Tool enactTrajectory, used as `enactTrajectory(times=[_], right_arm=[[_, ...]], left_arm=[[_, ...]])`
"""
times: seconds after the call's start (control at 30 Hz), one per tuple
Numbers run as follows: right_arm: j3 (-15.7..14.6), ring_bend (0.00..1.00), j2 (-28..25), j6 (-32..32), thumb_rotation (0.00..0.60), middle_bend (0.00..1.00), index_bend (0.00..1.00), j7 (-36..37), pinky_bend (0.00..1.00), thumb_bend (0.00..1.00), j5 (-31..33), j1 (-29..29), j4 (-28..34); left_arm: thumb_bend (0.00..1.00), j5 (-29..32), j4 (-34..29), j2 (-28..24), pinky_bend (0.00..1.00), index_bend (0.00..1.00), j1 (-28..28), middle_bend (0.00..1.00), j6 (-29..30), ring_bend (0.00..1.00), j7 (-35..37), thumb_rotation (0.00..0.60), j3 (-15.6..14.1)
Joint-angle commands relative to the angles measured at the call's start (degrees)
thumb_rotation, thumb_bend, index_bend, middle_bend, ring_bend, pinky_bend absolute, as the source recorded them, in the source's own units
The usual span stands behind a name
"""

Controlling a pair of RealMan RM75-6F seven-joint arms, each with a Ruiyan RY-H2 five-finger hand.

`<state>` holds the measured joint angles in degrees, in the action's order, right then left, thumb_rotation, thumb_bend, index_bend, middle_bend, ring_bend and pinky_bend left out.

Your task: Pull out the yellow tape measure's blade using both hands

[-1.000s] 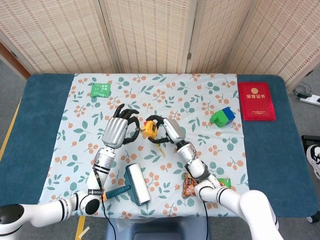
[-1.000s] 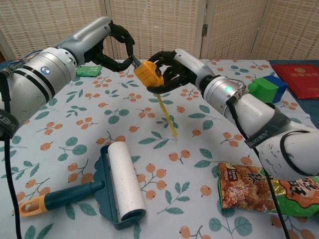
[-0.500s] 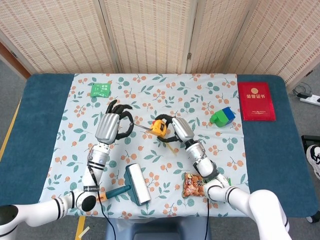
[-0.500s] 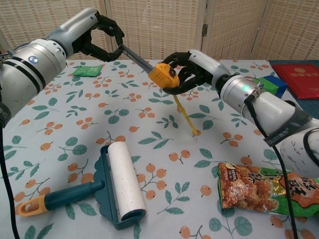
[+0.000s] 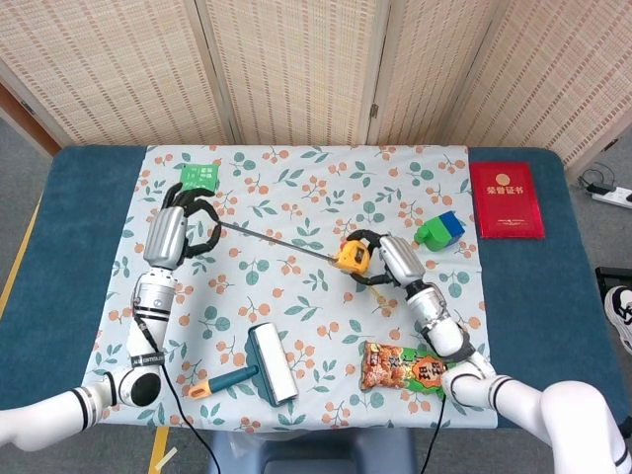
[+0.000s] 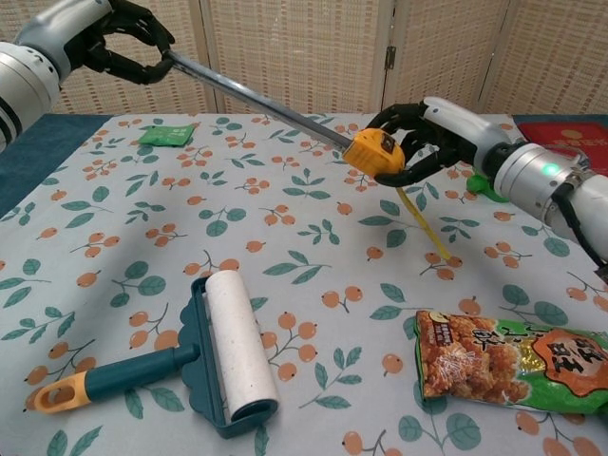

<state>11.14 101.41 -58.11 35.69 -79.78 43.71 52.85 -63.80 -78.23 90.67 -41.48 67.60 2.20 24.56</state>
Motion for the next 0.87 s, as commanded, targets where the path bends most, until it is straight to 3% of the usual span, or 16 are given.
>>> enactTrajectory(times=[0.03,0.87], right_arm=[[-1.1,0.53,-1.9,-0.7,0.6,0.53,0.57,-0.7,0.35,0.41,0.1,-2.0,1.8],[-8.2,0.53,-13.9,-6.7,0.6,0.53,0.57,-3.0,0.35,0.41,-1.6,-15.7,9.7]], left_arm=[[0.88,1.1,0.0,-2.0,0.1,0.59,1.0,0.32,-1.1,0.24,2.0,0.6,0.7],[0.88,5.2,4.4,-7.3,0.09,0.58,3.1,0.32,-7.1,0.23,10.9,0.6,1.8]])
